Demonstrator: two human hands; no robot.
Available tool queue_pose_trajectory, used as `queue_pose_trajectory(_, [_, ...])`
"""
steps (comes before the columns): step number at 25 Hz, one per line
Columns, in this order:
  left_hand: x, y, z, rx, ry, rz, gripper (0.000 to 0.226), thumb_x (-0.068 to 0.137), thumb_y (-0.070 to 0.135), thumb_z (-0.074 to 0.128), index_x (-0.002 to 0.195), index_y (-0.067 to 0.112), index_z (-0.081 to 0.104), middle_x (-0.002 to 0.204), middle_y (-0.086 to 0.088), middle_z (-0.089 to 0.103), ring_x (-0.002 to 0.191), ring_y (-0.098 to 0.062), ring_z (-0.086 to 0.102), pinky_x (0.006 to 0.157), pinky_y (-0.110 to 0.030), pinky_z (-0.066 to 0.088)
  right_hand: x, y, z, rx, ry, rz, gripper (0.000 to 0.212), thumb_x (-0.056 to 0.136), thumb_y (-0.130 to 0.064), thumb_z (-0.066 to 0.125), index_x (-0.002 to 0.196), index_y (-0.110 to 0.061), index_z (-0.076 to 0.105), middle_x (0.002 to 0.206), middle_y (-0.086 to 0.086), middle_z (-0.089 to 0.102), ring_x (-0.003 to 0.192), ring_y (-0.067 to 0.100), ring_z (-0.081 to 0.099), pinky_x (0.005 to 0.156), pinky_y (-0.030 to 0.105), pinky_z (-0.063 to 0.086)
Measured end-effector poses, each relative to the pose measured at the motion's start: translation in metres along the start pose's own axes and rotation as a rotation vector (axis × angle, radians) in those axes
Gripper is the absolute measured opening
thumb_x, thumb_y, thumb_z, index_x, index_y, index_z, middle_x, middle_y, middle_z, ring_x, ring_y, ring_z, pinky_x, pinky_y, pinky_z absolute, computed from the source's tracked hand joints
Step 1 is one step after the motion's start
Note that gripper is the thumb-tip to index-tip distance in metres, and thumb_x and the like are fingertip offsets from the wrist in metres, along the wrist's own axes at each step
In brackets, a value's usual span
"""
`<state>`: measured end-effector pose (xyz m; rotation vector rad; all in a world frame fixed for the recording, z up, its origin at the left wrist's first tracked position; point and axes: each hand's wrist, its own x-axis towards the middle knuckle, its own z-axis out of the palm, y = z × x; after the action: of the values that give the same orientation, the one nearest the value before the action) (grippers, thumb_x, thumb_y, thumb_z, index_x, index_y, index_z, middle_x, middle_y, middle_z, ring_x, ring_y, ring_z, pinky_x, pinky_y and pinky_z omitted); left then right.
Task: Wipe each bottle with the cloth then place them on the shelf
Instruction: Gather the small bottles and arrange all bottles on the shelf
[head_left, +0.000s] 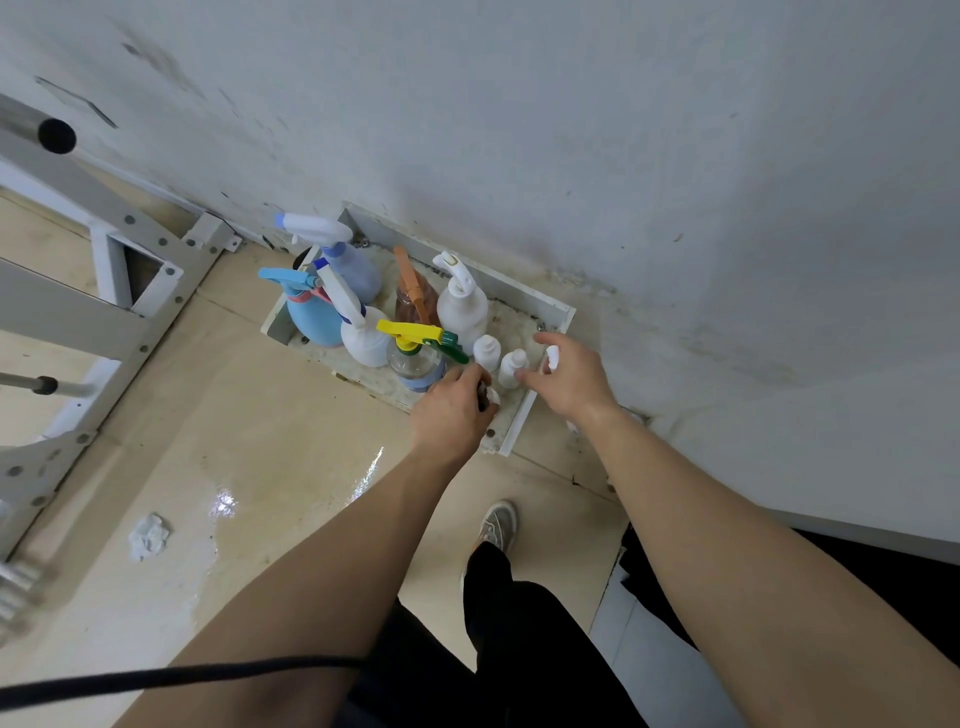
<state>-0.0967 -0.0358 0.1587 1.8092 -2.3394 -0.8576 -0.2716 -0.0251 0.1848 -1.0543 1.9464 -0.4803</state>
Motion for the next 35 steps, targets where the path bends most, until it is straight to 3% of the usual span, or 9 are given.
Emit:
queue_pose_trajectory(3, [-0.001, -0.004, -0.002, -0.033, -0.015, -0.018, 0.028, 0.084, 0.035, 0.068, 0.106, 0.024, 0.056, 0.104, 0.004, 0.063, 0.091, -0.023, 0.061, 0.062, -0.033, 0.045, 0.003, -0.003, -0.008, 0.110, 0.099, 0.033, 0.019, 0.096, -0.026, 0.051, 0.102, -0.010, 0.061, 0.096, 0.002, 0.061, 0.088, 0.021, 0.057, 0.066, 0.029, 0.042])
queue_pose_trajectory(6, [-0.005, -0.011, -0.004, -0.067, -0.019, -0.061, 0.033, 0.083, 0.039, 0.069, 0.112, 0.027, 0.057, 0.107, 0.008, 0.063, 0.093, -0.021, 0.062, 0.064, -0.031, 0.045, 0.020, -0.015, -0.016, 0.144, 0.182, -0.017, 0.026, 0.096, -0.021, 0.044, 0.073, -0.009, 0.045, 0.069, 0.006, 0.045, 0.063, 0.020, 0.044, 0.059, 0.033, 0.035])
queue_pose_trajectory(11, [-0.010, -0.025, -0.012, -0.082, -0.019, -0.102, 0.041, 0.082, 0.042, 0.072, 0.117, 0.027, 0.059, 0.112, 0.010, 0.063, 0.097, -0.019, 0.062, 0.071, -0.032, 0.049, 0.053, -0.037, -0.016, 0.047, 0.217, -0.092, 0.039, 0.098, -0.034, 0.048, 0.060, -0.032, 0.039, 0.079, 0.004, 0.047, 0.073, 0.020, 0.044, 0.068, 0.029, 0.033])
queue_pose_trajectory(15, [-0.010, -0.036, -0.020, -0.149, -0.048, -0.160, 0.034, 0.080, 0.045, 0.074, 0.105, 0.027, 0.060, 0.089, 0.014, 0.060, 0.083, -0.013, 0.059, 0.068, -0.029, 0.049, 0.073, -0.026, 0.001, -0.061, 0.112, -0.009, 0.029, 0.094, -0.045, 0.051, 0.076, -0.028, 0.066, 0.091, 0.010, 0.063, 0.078, 0.028, 0.059, 0.068, 0.033, 0.043])
queue_pose_trajectory(20, [-0.003, -0.053, -0.021, -0.225, -0.248, -0.224, 0.033, 0.077, 0.049, 0.076, 0.096, 0.027, 0.061, 0.084, 0.013, 0.064, 0.084, -0.012, 0.062, 0.070, -0.029, 0.049, 0.075, -0.014, 0.011, -0.074, 0.051, 0.040, 0.031, 0.095, -0.026, 0.058, 0.087, 0.003, 0.064, 0.091, 0.024, 0.067, 0.082, 0.037, 0.062, 0.072, 0.040, 0.049])
queue_pose_trajectory(26, [0.006, -0.062, -0.023, -0.453, -0.427, -0.343, 0.037, 0.076, 0.046, 0.081, 0.100, 0.020, 0.067, 0.094, 0.007, 0.066, 0.087, -0.008, 0.060, 0.071, -0.025, 0.048, 0.064, -0.019, 0.005, 0.118, 0.003, 0.150, 0.051, 0.090, -0.038, 0.069, 0.136, -0.016, 0.058, 0.123, 0.000, 0.062, 0.113, 0.018, 0.058, 0.093, 0.031, 0.045])
queue_pose_trajectory(30, [0.001, -0.057, -0.049, -0.762, -0.615, -0.492, 0.017, 0.087, 0.017, 0.064, 0.101, 0.008, 0.068, 0.100, -0.011, 0.069, 0.092, -0.026, 0.066, 0.087, -0.041, 0.056, 0.019, -0.021, -0.006, 0.260, 0.256, 0.269, 0.040, 0.096, -0.034, 0.058, 0.131, -0.015, 0.057, 0.116, -0.002, 0.058, 0.103, 0.016, 0.054, 0.087, 0.027, 0.040])
queue_pose_trajectory(32, [-0.006, -0.054, -0.067, -0.985, -0.737, -0.569, 0.028, 0.081, 0.009, 0.048, 0.100, 0.002, 0.067, 0.105, -0.023, 0.070, 0.092, -0.034, 0.068, 0.085, -0.040, 0.056, -0.022, -0.019, 0.004, 0.285, 0.400, 0.333, 0.021, 0.098, -0.027, 0.055, 0.114, -0.015, 0.060, 0.106, -0.002, 0.060, 0.095, 0.017, 0.053, 0.081, 0.026, 0.037])
queue_pose_trajectory(35, [-0.015, -0.052, -0.089, -1.249, -0.838, -0.618, 0.038, 0.077, 0.001, 0.032, 0.096, -0.005, 0.064, 0.105, -0.027, 0.069, 0.091, -0.038, 0.071, 0.086, -0.041, 0.059, -0.082, -0.022, 0.046, 0.498, 0.307, 0.376, 0.013, 0.097, -0.027, 0.057, 0.095, -0.015, 0.063, 0.090, -0.001, 0.065, 0.085, 0.020, 0.059, 0.072, 0.030, 0.043])
